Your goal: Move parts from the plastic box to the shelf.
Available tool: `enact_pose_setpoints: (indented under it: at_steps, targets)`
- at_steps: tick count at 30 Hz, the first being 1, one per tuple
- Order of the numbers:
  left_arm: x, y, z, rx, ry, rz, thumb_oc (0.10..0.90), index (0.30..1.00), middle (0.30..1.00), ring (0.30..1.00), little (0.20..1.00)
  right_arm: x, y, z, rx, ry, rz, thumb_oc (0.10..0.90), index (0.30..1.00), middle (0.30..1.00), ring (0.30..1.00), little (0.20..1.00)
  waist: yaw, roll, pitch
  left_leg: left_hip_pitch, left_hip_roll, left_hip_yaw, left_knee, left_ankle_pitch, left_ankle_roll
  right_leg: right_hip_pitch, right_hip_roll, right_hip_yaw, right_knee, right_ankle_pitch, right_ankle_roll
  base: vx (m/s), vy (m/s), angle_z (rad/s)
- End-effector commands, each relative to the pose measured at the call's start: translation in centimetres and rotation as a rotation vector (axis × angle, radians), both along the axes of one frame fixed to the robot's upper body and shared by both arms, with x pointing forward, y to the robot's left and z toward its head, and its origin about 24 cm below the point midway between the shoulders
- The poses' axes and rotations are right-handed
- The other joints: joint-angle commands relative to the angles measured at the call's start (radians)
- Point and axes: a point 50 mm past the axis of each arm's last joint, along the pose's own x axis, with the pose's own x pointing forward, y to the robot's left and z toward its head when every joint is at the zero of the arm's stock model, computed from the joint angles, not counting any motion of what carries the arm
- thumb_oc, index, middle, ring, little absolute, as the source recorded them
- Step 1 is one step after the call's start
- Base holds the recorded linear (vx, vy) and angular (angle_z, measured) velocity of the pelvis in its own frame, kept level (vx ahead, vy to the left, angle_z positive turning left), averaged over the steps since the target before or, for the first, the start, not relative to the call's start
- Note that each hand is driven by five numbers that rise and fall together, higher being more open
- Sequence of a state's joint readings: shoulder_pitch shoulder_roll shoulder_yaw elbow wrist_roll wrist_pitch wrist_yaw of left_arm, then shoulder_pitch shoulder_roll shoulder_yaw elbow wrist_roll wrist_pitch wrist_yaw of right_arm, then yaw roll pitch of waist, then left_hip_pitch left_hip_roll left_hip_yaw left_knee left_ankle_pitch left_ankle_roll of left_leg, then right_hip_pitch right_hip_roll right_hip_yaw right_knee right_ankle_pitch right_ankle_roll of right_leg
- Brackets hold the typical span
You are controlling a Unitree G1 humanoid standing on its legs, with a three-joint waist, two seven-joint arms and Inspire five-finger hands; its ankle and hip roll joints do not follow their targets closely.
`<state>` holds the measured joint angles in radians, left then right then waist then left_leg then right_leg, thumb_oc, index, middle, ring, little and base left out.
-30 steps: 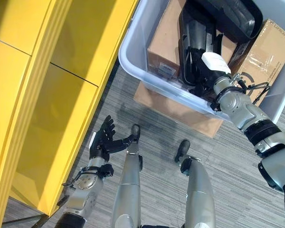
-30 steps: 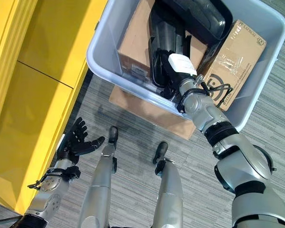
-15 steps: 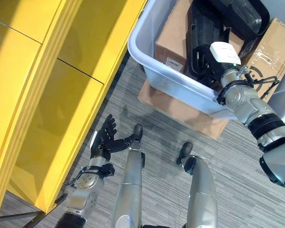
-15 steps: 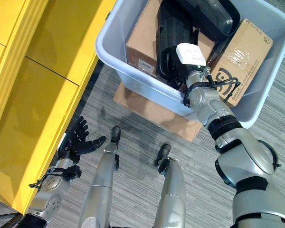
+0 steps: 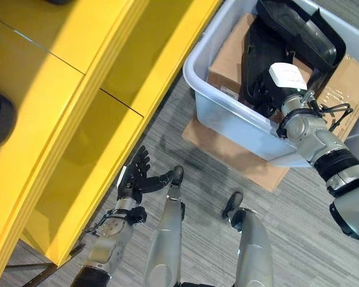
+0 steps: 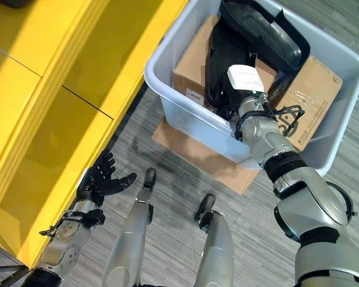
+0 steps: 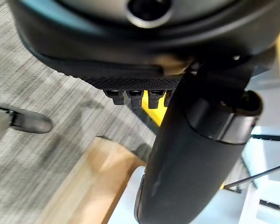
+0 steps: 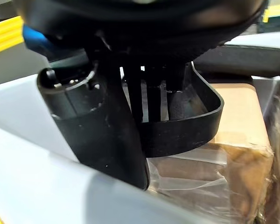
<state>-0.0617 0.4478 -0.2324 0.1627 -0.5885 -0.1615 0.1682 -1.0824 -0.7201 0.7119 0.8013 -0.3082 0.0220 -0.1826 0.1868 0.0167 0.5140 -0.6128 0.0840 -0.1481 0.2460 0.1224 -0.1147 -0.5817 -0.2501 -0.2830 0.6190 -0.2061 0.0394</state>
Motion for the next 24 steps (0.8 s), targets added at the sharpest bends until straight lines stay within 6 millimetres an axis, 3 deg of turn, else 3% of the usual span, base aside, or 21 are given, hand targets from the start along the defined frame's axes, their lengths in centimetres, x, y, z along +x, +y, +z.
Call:
enact_pose_setpoints:
  at_steps: [1, 11, 15, 24]
  targets:
    - [0.4, 0.2, 2.4, -0.009, -0.133, -0.016, 0.900, 1.000, 1.000, 1.000, 1.000, -0.3, 2.7, 1.8, 0.080, -0.039, 0.162, 0.400, 0.300, 0.300, 0.300, 0.300, 0.025, -0.013, -0.002, 0.046, 0.051, 0.033, 0.011, -0.075, 0.032, 0.200, -0.014, 0.039, -0.175, 0.038, 0.075, 0.03, -0.009, 0.10]
    - [-0.2, 1.3, 1.8, -0.003, -0.096, 0.006, 0.900, 1.000, 1.000, 1.000, 1.000, -1.1, 5.4, 2.6, 0.277, -0.073, 0.302, 0.400, 0.300, 0.300, 0.300, 0.300, 0.044, -0.051, -0.089, 0.132, 0.063, 0.011, -0.029, -0.076, 0.029, 0.328, -0.017, -0.001, -0.263, 0.047, 0.083, 0.05, -0.006, 0.05]
    - [-0.6, 1.7, 1.2, -0.007, -0.067, 0.022, 0.900, 1.000, 1.000, 1.000, 1.000, -1.6, 6.4, 3.9, 0.397, -0.124, 0.368, 0.400, 0.300, 0.300, 0.300, 0.300, 0.050, -0.067, -0.124, 0.163, 0.066, 0.007, -0.039, -0.079, 0.029, 0.371, -0.016, -0.009, -0.295, 0.051, 0.086, 0.05, -0.006, 0.02]
    - [-1.5, 3.0, -0.2, 0.006, 0.002, 0.061, 0.900, 1.000, 1.000, 1.000, 1.000, -3.6, 8.3, 6.9, 0.479, -0.218, 0.541, 0.400, 0.300, 0.300, 0.300, 0.300, 0.051, -0.091, -0.198, 0.224, 0.076, 0.012, -0.053, -0.095, 0.027, 0.444, -0.010, -0.009, -0.357, 0.064, 0.095, 0.04, 0.001, -0.01]
